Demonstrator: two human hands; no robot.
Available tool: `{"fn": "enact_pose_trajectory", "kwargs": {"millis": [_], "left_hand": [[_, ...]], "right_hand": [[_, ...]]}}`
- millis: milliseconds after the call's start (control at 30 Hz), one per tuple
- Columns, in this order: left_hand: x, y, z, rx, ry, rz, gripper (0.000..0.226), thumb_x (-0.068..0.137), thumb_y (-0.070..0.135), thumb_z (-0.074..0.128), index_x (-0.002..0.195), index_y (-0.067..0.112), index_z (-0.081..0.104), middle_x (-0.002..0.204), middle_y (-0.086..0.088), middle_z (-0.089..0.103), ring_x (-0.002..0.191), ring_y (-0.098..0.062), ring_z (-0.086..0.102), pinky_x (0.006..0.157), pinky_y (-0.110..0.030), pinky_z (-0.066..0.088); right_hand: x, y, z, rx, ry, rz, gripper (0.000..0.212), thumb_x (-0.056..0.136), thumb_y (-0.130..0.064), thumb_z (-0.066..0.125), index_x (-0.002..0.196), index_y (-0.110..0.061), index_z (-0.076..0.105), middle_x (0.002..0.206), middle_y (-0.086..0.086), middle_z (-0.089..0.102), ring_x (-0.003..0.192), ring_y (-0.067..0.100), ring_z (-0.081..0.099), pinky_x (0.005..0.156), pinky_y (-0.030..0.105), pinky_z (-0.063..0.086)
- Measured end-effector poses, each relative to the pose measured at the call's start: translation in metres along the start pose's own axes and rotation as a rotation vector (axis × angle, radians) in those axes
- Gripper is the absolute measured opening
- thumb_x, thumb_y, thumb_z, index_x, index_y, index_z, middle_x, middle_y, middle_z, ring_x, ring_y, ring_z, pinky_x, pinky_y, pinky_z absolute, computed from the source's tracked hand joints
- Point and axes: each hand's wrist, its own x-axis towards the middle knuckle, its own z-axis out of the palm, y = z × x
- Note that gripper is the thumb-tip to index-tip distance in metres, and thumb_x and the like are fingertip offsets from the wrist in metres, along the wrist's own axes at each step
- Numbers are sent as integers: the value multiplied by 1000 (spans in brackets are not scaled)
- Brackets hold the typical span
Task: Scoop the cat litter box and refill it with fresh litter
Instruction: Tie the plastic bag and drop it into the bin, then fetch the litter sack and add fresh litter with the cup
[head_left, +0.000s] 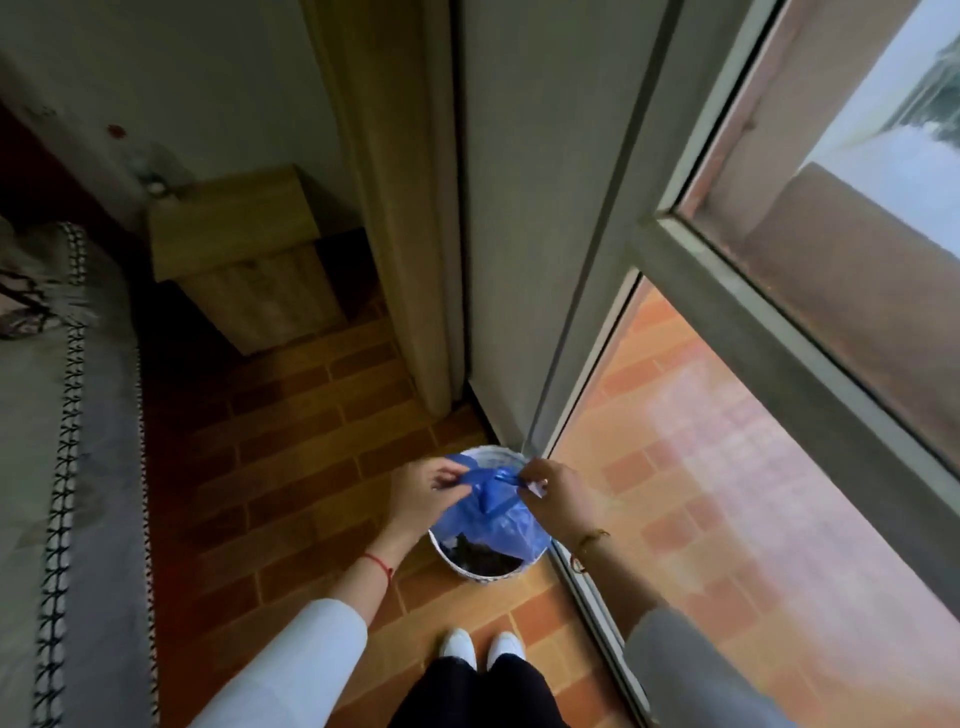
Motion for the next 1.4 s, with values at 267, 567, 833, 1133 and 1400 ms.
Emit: {"fn": "enact_pose_trajectory", "kwargs": {"millis": [267,567,833,1133,1400], "left_hand": [[66,-137,63,18,-48,-93,19,69,2,81,86,6,74,79,-1,72,69,2,65,68,-14,51],[70,-180,88,131,-76,-130,31,76,12,77,106,10,72,103,-2,73,97,-10,66,92,-26,51],[29,-38,4,397,1,141,38,84,24,69,120,15,64,123,-1,64,116,-16,57,100,-19,39],[-38,108,-64,538,36,326,39,89,30,62,125,15,61,129,-3,60,124,-19,50,105,-36,39],[-72,145,-88,583,23,488,38,91,33,58,124,15,62,126,-2,62,120,-19,54,102,-36,40]], "right_hand": [[64,86,109,-107,-168,23,16,88,-18,56,99,-13,67,104,6,67,101,25,57,70,23,33],[73,125,163,-76,-248,87,31,85,-17,59,115,-14,63,115,5,65,110,27,55,91,32,43],[38,37,31,-67,-69,38,40,91,-25,57,130,-15,53,122,8,61,118,28,48,96,34,39],[-44,-53,-109,-61,78,-26,43,95,-29,53,135,-16,49,130,5,56,125,20,41,104,27,32],[-104,-81,-136,-146,219,56,44,95,-32,51,137,-19,46,135,2,54,130,24,39,106,39,37]]}}
